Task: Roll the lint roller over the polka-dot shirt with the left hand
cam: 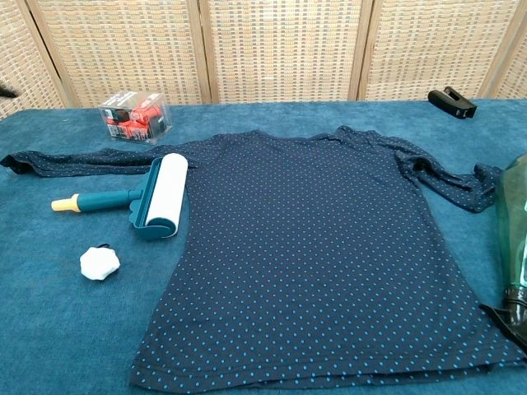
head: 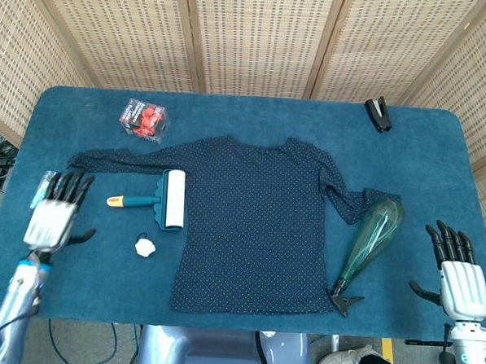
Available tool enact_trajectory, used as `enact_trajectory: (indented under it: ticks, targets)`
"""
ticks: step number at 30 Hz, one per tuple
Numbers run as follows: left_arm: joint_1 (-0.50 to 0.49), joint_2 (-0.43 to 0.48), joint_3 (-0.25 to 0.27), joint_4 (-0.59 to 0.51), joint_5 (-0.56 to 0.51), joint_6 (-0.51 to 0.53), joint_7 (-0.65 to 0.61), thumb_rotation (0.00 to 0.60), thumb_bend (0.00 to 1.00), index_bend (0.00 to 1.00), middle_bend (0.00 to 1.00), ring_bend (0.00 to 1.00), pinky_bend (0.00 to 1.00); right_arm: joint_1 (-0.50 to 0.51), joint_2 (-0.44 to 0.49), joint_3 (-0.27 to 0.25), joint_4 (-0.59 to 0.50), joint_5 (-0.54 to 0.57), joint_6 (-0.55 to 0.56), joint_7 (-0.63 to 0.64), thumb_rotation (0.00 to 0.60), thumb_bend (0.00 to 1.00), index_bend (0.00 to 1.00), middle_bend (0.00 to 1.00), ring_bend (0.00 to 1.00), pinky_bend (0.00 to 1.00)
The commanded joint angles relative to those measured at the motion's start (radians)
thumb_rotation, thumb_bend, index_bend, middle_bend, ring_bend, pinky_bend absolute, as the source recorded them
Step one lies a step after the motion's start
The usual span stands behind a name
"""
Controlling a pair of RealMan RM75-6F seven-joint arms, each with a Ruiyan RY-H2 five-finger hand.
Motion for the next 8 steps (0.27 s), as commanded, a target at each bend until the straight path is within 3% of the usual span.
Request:
enact_trajectory:
  ticks: [1,8]
  targets:
    - [0.092,0.003,0.027,0.033,0.061,0.046,-0.075,0.600,0.19,0.00,0.00,0.00,0.00,-0.002,0.004,0.002,-0.010,-0.006,0.010,-0.002,0.600,0.09,0.00,0.00,0.00,0.00]
    - [0.167,0.030,0.010,0.054,0.118,0.051,-0.104,0.600,0.19,0.00,0.00,0.00,0.00,-0.003,0.007,-0.010,-0.022,-0.024,0.008,-0.006,0.600,0.09,0.00,0.00,0.00,0.00]
